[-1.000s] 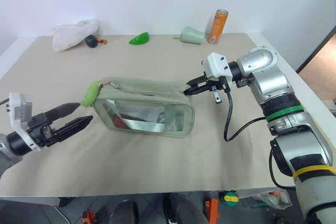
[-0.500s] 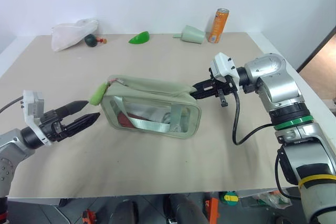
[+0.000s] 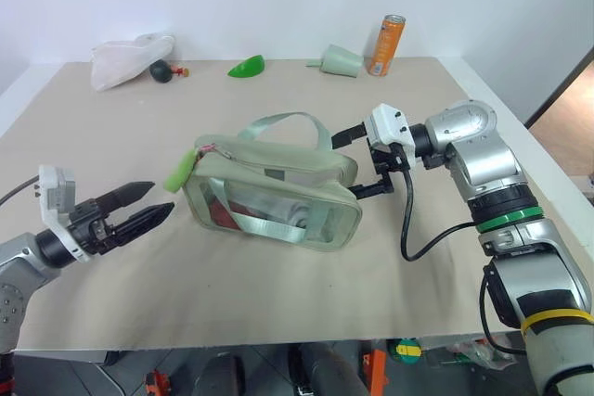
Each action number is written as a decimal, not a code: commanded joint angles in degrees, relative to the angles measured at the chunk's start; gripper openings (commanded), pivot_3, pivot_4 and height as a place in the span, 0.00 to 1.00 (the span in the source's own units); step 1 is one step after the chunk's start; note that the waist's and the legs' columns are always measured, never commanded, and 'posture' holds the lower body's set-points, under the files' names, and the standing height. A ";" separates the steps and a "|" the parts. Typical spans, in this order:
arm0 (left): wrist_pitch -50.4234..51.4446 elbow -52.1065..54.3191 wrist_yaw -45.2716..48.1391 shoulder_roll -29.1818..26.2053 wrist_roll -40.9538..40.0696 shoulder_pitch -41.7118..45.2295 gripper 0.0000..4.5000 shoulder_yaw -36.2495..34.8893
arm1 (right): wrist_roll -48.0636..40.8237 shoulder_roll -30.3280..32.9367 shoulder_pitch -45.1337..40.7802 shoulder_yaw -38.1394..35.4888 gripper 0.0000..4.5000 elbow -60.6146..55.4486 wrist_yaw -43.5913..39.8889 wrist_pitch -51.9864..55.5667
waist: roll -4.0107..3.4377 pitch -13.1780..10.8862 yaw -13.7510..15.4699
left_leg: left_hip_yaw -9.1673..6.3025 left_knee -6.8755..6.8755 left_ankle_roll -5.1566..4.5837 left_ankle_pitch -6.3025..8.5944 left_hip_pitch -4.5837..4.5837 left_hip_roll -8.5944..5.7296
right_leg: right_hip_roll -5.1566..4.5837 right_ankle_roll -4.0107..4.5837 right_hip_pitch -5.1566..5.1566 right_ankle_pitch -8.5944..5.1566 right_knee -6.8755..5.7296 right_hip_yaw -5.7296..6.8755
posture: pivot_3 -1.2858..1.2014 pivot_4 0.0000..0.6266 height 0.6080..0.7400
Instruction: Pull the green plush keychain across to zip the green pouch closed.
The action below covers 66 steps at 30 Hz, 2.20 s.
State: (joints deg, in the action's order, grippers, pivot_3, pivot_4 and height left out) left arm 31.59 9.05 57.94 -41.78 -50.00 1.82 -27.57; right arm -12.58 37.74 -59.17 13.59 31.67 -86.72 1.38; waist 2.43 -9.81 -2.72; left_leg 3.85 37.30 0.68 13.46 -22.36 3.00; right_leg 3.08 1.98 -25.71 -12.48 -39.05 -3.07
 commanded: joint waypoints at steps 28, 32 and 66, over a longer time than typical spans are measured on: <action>-0.11 2.73 3.57 -2.58 -4.22 9.43 1.00 -0.42 | -23.59 11.30 23.22 -15.09 0.99 -47.46 13.70 40.63 | 0.09 -0.04 -0.03 | -0.05 0.03 0.04 -0.02 -0.10 0.01 | 0.09 -0.28 -0.11 0.03 -0.01 -0.05 | 0.52 0.24 1.00; 0.22 5.23 4.04 -4.03 -5.01 11.16 1.00 0.34 | -22.83 10.22 23.19 -13.72 0.99 -46.92 14.80 39.66 | 0.09 -0.04 -0.04 | -0.01 0.02 0.05 -0.01 -0.14 -0.06 | 0.03 -0.31 -0.12 0.01 0.00 -0.13 | 0.52 0.24 1.00; -2.69 0.36 -3.92 -0.16 0.61 11.51 1.00 2.07 | -17.32 9.10 23.42 -9.82 0.00 -42.47 14.39 32.12 | 0.14 -0.04 -0.05 | -0.04 0.03 0.09 0.02 -0.11 -0.01 | 0.13 -0.35 -0.10 -0.04 0.00 -0.12 | 0.52 0.24 1.00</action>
State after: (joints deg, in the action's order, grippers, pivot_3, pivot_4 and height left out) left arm 30.03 9.00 54.69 -41.96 -49.76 13.13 -24.69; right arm -30.47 47.06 -34.86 2.93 -10.50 -72.26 34.13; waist 2.57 -9.85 -2.77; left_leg 3.81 37.33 0.77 13.47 -22.47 3.00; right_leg 3.20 1.63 -25.81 -12.52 -39.05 -3.19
